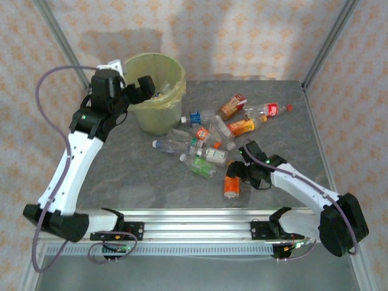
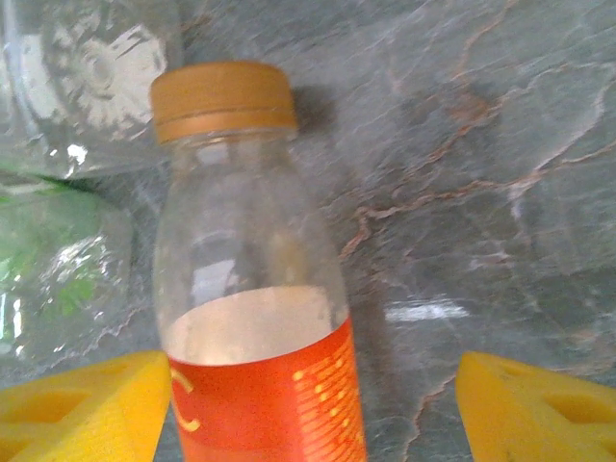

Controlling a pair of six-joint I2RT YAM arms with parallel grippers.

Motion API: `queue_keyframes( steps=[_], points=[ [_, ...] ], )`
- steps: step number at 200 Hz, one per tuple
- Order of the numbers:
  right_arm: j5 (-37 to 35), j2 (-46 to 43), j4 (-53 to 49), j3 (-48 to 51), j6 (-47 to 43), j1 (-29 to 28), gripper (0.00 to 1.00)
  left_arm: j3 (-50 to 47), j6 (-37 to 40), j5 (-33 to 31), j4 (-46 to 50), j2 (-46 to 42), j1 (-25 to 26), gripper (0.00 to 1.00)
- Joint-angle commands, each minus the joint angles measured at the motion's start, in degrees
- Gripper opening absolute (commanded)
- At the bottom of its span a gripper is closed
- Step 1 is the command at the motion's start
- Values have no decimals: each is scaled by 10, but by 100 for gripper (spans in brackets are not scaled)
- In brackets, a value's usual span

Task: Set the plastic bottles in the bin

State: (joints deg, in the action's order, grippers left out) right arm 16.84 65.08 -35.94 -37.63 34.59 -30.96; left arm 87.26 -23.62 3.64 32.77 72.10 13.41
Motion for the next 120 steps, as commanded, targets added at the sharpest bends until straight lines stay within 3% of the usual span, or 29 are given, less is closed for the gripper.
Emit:
queue_keyframes(
  steps=[1,62,120],
  points=[
    [1,-4,16,4,18,-21,79,-50,-65,-2,-56,-50,2,100],
    [-28,46,10,3,50,-77,75,-137,-124,-33,-55,-131,2,100],
    [-80,106,-11,-17,53,-101,68,-159,-140,-28,-52,-128,2,100]
  ],
)
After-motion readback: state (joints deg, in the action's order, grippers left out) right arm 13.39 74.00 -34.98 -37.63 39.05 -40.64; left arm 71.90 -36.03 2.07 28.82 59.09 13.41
